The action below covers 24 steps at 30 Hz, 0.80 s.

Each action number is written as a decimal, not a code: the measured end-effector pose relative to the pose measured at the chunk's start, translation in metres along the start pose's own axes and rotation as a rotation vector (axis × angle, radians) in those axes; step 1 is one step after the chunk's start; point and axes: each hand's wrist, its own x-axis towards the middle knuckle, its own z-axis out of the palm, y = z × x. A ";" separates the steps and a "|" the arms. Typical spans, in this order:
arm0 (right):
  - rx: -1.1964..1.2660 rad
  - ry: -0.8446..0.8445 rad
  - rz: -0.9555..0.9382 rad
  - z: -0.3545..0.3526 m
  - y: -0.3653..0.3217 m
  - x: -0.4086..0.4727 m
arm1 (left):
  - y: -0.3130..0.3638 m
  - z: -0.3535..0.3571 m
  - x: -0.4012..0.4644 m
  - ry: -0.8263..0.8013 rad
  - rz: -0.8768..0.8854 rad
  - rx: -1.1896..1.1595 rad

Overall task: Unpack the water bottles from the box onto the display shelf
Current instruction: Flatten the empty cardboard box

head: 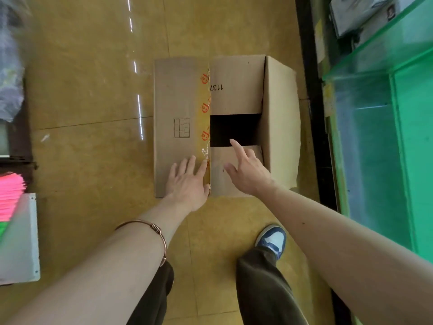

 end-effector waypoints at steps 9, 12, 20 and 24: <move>0.171 0.145 0.111 -0.061 0.033 -0.049 | 0.077 -0.054 -0.024 0.046 0.154 -0.235; 0.213 0.169 0.180 -0.066 0.065 -0.045 | 0.106 -0.053 -0.010 0.092 0.216 -0.195; 0.372 0.149 0.304 -0.041 0.144 -0.020 | 0.158 -0.019 0.037 0.160 0.377 0.111; 0.471 0.130 0.345 -0.025 0.173 0.000 | 0.168 -0.002 0.064 0.244 0.411 0.205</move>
